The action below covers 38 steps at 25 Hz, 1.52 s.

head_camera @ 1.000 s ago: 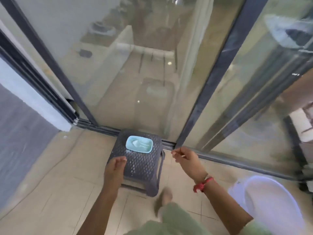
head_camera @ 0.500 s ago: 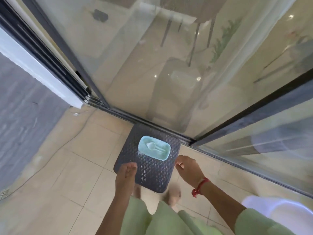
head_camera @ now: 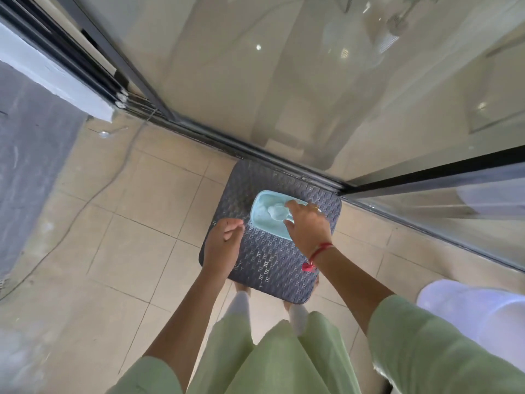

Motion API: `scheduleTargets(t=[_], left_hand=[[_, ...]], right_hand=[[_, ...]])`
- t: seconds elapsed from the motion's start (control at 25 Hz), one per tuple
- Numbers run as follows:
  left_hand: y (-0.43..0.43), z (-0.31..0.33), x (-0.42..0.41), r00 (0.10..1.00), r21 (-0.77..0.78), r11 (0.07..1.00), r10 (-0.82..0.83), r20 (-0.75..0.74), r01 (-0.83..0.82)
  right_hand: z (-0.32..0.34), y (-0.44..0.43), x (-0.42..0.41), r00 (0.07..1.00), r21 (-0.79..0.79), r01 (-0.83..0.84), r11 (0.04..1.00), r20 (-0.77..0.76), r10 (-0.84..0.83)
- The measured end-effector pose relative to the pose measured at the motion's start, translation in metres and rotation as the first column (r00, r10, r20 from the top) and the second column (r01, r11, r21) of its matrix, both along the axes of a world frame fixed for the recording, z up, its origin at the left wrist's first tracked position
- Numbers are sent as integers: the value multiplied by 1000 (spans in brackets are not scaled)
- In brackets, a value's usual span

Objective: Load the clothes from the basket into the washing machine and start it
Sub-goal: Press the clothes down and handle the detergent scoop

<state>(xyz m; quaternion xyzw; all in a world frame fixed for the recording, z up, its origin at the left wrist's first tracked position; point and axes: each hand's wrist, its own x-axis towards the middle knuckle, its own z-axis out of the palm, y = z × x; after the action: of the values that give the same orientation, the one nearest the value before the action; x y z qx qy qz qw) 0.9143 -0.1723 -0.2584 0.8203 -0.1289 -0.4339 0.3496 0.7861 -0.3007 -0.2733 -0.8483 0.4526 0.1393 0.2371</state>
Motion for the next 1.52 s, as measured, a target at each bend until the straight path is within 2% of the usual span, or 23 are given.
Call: scheduleTargets(t=[0.12,0.28,0.4,0.52,0.64,0.76,0.88,1.0,1.16,1.2,1.32,1.52], left_hand=[[3,-8,6,1000,17,1000,-2,-9,2],[-12,-12,10,997,22,1000,20,-77,-18],[-28,-11,9,996,40,998,-36,-78,39],[-32,-16,9,988,119,986,-100,-120,114],[-32,-22,11,975,111,980,-143,-170,163],[-33,-23,13,966,69,976,-195,-169,209],[-34,-22,16,958,66,964,-246,-149,258],[-33,-23,19,952,58,963,-250,-178,264],[-31,-23,19,947,58,953,-286,-144,297],[-30,-22,19,944,63,947,-304,-125,314],[-27,-19,17,937,88,934,-340,-75,346],[-20,-17,19,945,104,940,-322,-52,326]], right_hand=[[-12,4,6,998,-55,5,998,-60,-8],[-17,12,3,986,-110,161,981,60,-155],[-13,15,2,969,-148,247,958,29,-245],[-8,20,17,976,-229,208,951,-14,-217],[-9,30,36,982,-66,183,981,-28,-185],[-11,35,42,934,53,346,937,72,-349],[-17,31,37,748,342,585,736,123,-652],[-23,22,34,558,551,669,499,71,-827],[-21,14,28,463,633,679,372,24,-886],[-18,13,24,454,639,676,368,32,-890],[-11,12,8,522,595,655,466,90,-848],[-12,20,-6,435,666,631,399,122,-892]])
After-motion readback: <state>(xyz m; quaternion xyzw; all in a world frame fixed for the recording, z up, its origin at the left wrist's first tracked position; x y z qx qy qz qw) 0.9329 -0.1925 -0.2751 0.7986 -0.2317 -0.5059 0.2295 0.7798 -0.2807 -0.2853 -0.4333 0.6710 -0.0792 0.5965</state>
